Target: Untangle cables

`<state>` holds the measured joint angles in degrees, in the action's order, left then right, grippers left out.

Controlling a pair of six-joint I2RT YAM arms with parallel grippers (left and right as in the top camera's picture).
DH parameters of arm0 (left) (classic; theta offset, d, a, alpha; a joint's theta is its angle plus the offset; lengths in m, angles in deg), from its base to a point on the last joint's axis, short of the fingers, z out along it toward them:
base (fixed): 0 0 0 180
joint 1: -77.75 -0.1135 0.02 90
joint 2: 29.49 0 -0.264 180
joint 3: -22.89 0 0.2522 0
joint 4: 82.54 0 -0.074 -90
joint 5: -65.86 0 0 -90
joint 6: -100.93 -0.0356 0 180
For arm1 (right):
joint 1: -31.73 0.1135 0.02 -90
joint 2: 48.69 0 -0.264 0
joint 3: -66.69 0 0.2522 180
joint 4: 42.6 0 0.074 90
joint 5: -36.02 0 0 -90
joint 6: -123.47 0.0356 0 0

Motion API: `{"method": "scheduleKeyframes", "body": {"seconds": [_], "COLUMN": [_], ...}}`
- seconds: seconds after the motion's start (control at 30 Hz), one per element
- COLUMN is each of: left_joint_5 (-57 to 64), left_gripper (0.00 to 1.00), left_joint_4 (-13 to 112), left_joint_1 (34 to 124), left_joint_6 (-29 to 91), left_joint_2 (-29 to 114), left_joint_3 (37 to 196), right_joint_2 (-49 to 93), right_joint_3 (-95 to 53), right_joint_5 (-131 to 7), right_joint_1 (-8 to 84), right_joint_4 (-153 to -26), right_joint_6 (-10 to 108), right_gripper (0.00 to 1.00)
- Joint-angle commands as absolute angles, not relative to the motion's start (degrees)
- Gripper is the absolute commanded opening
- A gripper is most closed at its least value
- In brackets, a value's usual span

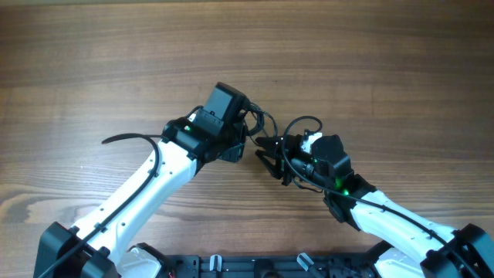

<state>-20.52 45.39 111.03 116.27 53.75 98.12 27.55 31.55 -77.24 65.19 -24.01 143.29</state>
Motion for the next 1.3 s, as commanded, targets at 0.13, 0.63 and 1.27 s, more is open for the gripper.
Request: {"method": "scheduleKeyframes", "body": {"seconds": [0.13, 0.63, 1.27], "left_joint_5": [-23.21, -19.08, -19.50], "left_gripper": [0.04, 0.04, 0.04], "left_joint_4": [46.07, 46.81, 46.66], "left_joint_1": [113.32, 96.86, 101.50], "left_joint_6": [115.96, 95.07, 113.86], "left_joint_2": [53.05, 39.89, 47.08], "left_joint_3": [98.88, 98.93, 98.86], "right_joint_2": [28.36, 28.30, 27.60], "right_joint_3": [30.98, 30.93, 29.19], "right_joint_5": [-74.27, -75.93, -64.46], "right_joint_1": [65.41, 58.06, 70.17], "right_joint_4": [-30.13, -39.42, -13.91], "right_joint_6": [135.51, 109.00, 136.03], "right_gripper": [0.19, 0.31, 0.52]}}
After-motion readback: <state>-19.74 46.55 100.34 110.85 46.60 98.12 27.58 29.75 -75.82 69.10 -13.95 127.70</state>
